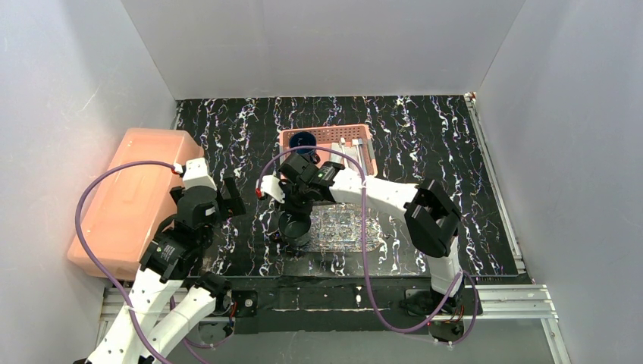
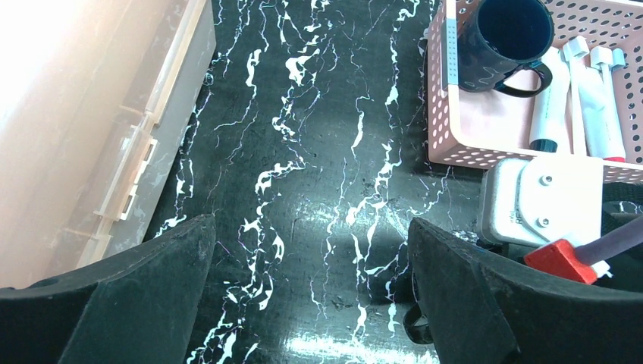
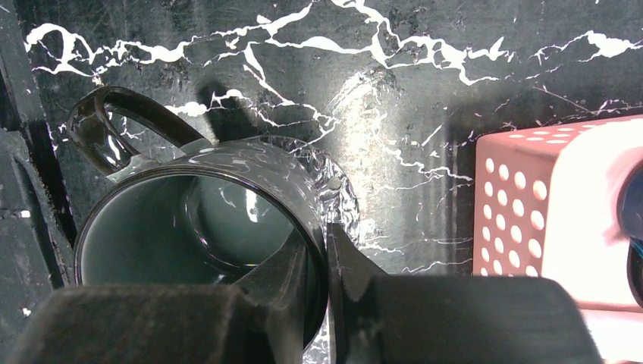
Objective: Prepare toiletry sets of a toothbrush and toothpaste on the tray
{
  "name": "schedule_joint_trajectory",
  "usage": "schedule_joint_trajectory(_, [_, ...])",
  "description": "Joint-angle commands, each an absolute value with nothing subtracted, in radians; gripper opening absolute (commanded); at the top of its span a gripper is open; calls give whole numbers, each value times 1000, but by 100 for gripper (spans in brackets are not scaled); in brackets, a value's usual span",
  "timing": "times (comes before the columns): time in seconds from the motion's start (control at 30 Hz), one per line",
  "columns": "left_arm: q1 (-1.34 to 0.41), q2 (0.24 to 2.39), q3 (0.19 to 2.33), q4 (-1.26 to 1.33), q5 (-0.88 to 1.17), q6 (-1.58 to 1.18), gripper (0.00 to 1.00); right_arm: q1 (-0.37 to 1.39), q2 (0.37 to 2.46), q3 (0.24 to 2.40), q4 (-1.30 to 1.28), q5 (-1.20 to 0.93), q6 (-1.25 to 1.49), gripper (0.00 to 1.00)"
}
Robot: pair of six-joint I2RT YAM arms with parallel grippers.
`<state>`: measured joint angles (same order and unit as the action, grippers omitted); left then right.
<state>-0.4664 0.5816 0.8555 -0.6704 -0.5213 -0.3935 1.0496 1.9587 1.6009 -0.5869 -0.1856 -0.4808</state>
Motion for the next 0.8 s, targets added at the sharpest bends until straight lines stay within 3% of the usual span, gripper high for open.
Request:
schedule_joint_trajectory(0.0, [-460, 584, 848, -680, -531, -396, 98, 1055, 1942, 1591, -505, -206, -458, 1])
schedule_joint_trajectory(0.77, [-460, 582, 848, -679, -525, -397, 98, 1045, 1959, 1565, -475, -175, -425, 1])
